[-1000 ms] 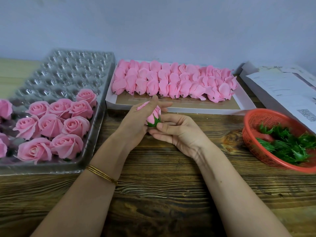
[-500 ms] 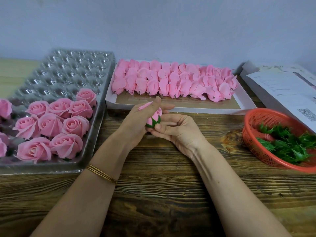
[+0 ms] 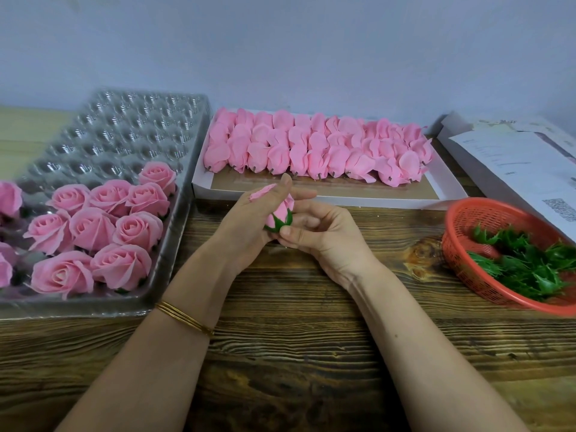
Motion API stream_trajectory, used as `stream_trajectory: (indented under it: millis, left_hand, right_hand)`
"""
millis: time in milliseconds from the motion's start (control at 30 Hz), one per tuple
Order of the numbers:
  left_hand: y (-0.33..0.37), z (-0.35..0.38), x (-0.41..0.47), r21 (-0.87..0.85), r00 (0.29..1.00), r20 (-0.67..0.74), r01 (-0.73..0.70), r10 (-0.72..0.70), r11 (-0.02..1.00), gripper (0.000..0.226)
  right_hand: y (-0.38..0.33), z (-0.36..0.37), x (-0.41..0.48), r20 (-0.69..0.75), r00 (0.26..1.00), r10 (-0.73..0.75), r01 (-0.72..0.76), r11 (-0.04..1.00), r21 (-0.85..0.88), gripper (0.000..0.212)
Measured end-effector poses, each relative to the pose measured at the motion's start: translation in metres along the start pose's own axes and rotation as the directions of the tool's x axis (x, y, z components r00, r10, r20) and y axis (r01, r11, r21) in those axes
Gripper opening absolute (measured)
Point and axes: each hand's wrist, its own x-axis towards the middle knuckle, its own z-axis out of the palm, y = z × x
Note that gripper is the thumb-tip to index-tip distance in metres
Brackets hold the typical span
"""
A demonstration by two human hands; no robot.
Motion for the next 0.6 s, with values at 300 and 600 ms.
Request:
stream_trajectory:
  millis: [300,600]
  left_hand:
    - [-0.0060,0.0014,0.0038,-0.038,0.998,-0.059,-0.033,0.031,0.999,0.034]
    - [-0.0068,0.0059,0.0046,-0.016,0.980,-0.172,-0.100,0.096,0.995,0.046]
  right_hand:
    - [0.0028,0.0007,0.0015,0.008,0.997,-0.074,0.075,0.993,-0.091,0.033]
    - [0.0044,0.0034,0.0015,-0.027,0.994,-0.108,0.101,0.977,-0.188,0.032]
